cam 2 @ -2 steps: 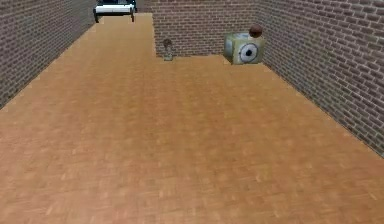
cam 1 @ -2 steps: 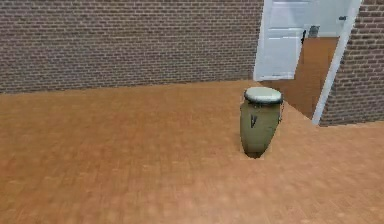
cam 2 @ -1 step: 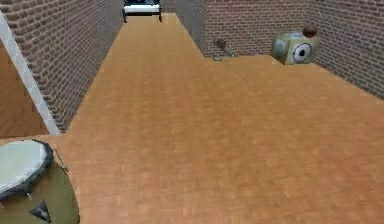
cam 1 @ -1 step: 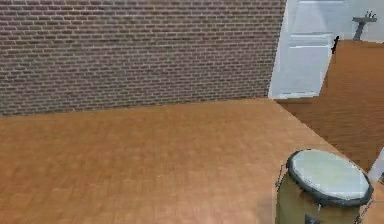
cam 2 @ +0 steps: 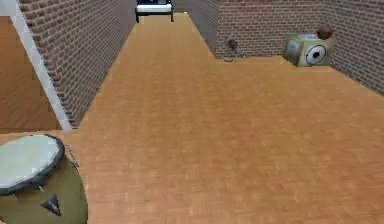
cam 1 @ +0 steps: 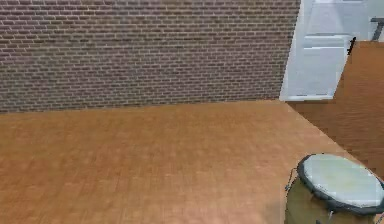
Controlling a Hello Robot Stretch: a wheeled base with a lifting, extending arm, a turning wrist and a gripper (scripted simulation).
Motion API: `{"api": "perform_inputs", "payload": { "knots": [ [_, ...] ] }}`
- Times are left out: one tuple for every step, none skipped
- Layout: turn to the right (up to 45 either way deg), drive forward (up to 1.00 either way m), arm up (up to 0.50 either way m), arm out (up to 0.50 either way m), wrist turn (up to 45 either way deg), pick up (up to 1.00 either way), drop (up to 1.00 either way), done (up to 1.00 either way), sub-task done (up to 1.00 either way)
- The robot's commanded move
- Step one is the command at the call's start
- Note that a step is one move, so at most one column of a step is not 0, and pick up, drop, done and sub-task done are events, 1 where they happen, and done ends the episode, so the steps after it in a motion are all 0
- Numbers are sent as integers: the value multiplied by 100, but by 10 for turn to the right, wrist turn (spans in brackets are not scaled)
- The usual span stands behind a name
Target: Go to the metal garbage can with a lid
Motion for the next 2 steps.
{"api": "perform_inputs", "payload": {
  "knots": [
    [0,100,0,0,0,0,0,0,0],
    [-90,0,0,0,0,0,0,0,0]
  ]
}}
